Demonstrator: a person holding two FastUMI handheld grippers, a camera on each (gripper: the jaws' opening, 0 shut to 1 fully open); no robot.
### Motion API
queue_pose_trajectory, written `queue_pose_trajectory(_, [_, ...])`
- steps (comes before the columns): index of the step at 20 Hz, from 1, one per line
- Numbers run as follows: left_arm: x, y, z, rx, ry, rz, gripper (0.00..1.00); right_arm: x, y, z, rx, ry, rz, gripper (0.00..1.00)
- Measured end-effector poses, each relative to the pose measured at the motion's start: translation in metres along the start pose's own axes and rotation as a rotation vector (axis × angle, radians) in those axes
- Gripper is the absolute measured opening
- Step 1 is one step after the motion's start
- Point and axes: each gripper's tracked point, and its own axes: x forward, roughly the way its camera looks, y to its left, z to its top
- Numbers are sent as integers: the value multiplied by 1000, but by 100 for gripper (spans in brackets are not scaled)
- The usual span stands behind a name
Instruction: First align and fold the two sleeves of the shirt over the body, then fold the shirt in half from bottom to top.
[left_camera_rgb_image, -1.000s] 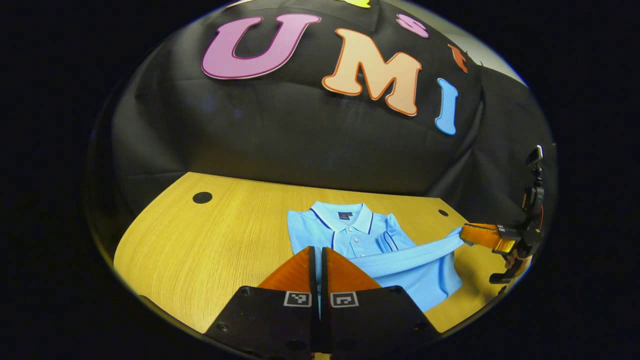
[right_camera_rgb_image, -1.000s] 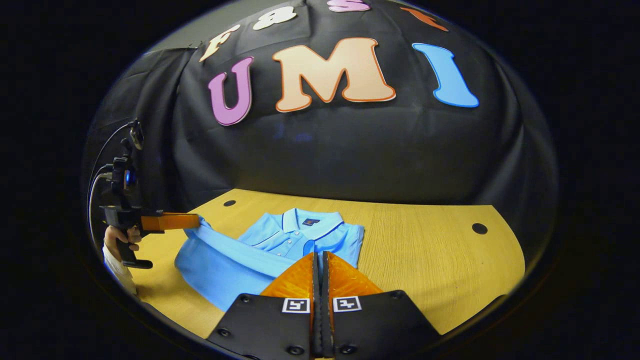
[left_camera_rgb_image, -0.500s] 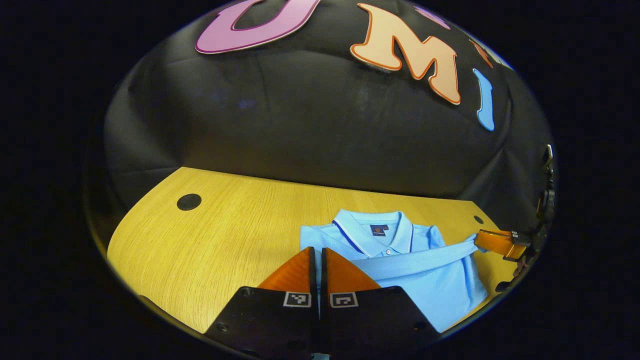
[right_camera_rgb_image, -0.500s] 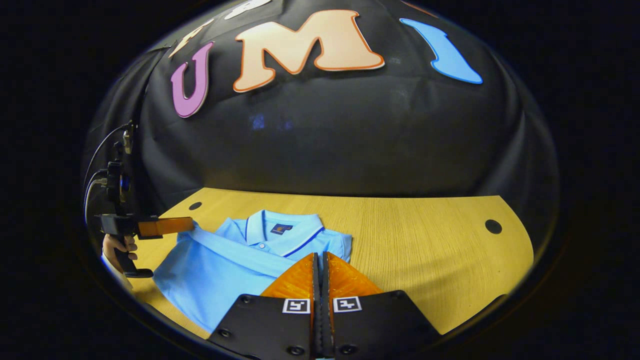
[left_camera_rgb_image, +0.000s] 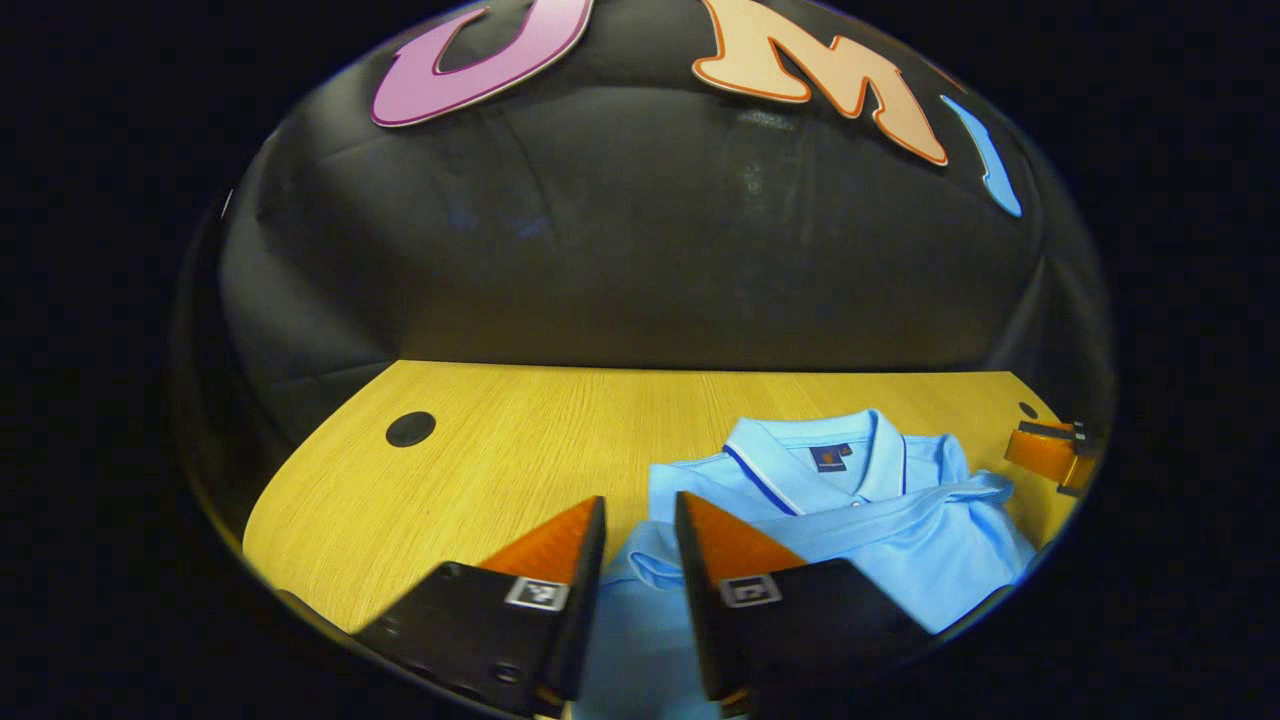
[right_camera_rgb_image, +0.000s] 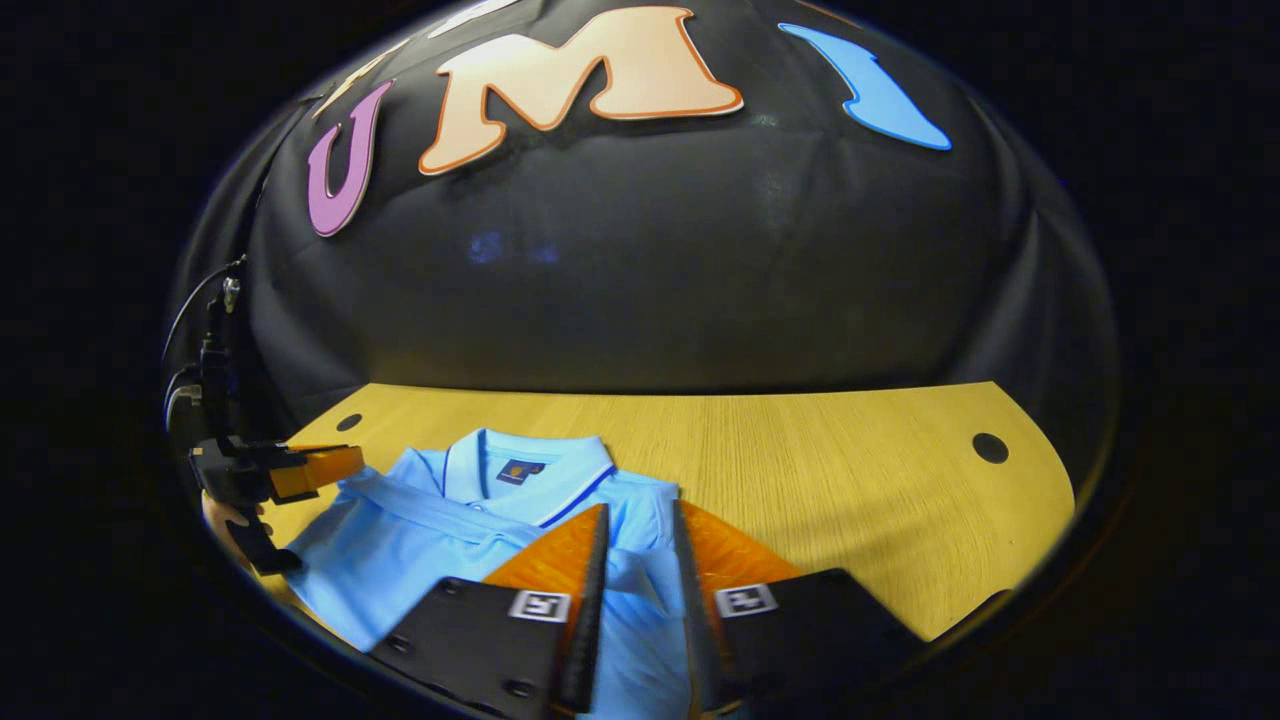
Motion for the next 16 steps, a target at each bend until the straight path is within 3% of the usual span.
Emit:
queue_pose_trajectory(2, [-14, 8, 5, -32, -13, 15, 97, -15, -3, 10, 2, -34, -2, 88])
queue_pose_trajectory(3, [-24, 10, 7, -45, -20, 16, 99, -21, -2, 11, 4, -44, 3, 100])
queue_pose_trajectory(4, [-32, 13, 7, -57, -31, 12, 94, -31, -2, 14, 4, -54, 10, 99])
queue_pose_trajectory(12, [-110, 12, -5, -51, -85, -5, 96, -109, 1, 12, 20, -138, 63, 98])
queue_pose_trajectory(16, [-151, -4, -17, -51, -114, -52, 96, -150, 9, 12, -4, -203, 86, 98])
